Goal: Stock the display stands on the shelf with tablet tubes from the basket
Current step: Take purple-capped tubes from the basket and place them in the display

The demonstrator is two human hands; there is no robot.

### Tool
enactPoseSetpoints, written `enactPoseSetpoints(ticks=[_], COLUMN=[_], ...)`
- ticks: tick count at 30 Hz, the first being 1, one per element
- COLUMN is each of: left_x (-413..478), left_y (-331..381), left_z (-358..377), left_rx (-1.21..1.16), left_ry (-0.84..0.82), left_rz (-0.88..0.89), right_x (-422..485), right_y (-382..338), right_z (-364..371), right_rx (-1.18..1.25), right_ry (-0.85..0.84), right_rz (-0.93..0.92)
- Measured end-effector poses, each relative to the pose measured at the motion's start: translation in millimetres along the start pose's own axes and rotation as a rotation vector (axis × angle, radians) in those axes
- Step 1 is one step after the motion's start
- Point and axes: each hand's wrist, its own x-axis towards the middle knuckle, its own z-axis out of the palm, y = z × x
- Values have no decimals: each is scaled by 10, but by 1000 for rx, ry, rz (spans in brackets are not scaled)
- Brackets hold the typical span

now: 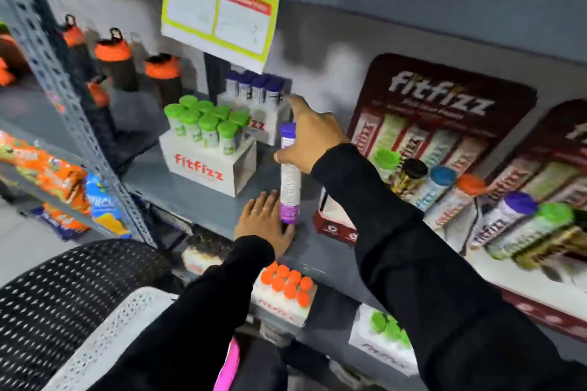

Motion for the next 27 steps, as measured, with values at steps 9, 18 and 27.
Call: enactPoseSetpoints(ticks=[9, 18, 27], left_x=[-14, -27, -31], left_y=[10, 24, 21], left_z=[-23, -41, -40], left_rx=[-1, 37, 53], left_ry=[5, -15, -4], left_rz=[9, 4, -9], right_x=[39, 114, 218], right_y=[-29, -43, -35], right_z=[-77, -79, -151], right_rx=[-147, -176, -243], right_ry=[-27, -117, -115], right_rz=[0, 1, -55])
